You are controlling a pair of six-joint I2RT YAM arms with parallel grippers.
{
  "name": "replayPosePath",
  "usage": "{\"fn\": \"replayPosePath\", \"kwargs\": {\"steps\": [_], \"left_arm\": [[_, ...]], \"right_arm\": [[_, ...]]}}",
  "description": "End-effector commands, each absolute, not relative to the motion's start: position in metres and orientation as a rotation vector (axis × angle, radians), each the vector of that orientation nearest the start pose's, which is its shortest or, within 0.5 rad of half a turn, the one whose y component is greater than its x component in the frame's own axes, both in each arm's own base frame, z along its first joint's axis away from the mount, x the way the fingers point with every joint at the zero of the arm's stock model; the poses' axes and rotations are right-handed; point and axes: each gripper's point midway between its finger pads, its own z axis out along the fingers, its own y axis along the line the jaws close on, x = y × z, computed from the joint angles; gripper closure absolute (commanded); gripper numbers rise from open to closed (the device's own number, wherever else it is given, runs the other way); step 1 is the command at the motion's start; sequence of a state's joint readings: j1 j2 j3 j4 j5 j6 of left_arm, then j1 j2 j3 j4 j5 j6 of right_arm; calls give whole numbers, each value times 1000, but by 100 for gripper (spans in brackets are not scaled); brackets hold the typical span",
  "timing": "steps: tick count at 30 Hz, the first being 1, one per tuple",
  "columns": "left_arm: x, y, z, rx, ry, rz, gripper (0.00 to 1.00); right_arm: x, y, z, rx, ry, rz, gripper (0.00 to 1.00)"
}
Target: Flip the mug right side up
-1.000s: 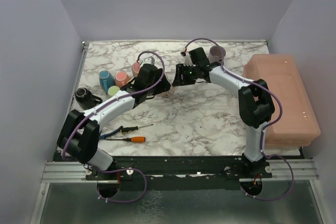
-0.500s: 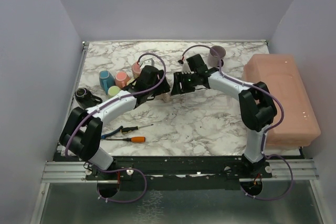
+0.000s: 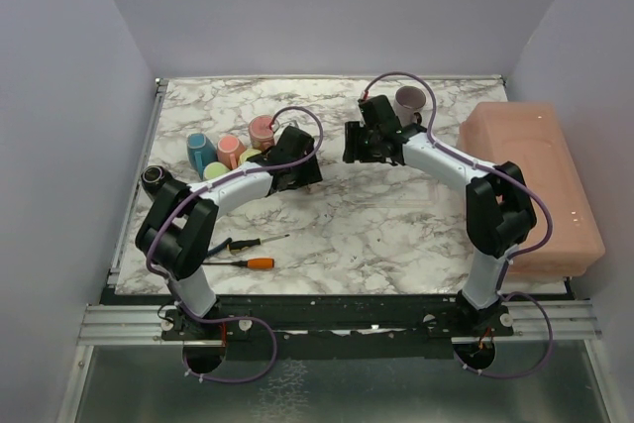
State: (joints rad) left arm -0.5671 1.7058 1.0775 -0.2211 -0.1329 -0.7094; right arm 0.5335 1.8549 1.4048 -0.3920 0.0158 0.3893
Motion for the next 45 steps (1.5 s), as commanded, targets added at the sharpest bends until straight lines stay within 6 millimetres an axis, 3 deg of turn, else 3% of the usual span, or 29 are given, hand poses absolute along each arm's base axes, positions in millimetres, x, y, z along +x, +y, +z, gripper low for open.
{"fn": "replayPosePath", "kwargs": {"steps": [1, 4, 7, 15, 23, 26, 32, 33, 36, 45], "left_arm": [[355, -223, 74, -262, 2457, -354, 36], [347, -218, 77, -237, 2466, -344, 49], [343, -212, 83, -213, 2474, -317, 55], [346, -213, 98, -166, 2502, -282, 53], [348, -216, 86, -110, 2553, -253, 58], [349, -216, 80, -100, 2572, -232, 69], [351, -210, 74, -99, 2589, -166, 73], [352, -210, 74, -94, 2584, -161, 78], [358, -210, 80, -76, 2564, -153, 100], [374, -221, 119, -9, 2440, -238, 100]], "right_arm": [[400, 240, 106, -132, 2450, 330, 40], [397, 239, 105, -133, 2451, 331, 40], [398, 240, 106, -133, 2446, 335, 40], [399, 241, 108, -135, 2447, 341, 41], [397, 242, 106, -119, 2455, 353, 41], [397, 242, 106, -113, 2453, 356, 41], [397, 243, 108, -112, 2451, 364, 47], [397, 244, 108, -114, 2451, 366, 47], [398, 244, 110, -116, 2446, 370, 48], [406, 245, 139, -98, 2298, 428, 48]]}}
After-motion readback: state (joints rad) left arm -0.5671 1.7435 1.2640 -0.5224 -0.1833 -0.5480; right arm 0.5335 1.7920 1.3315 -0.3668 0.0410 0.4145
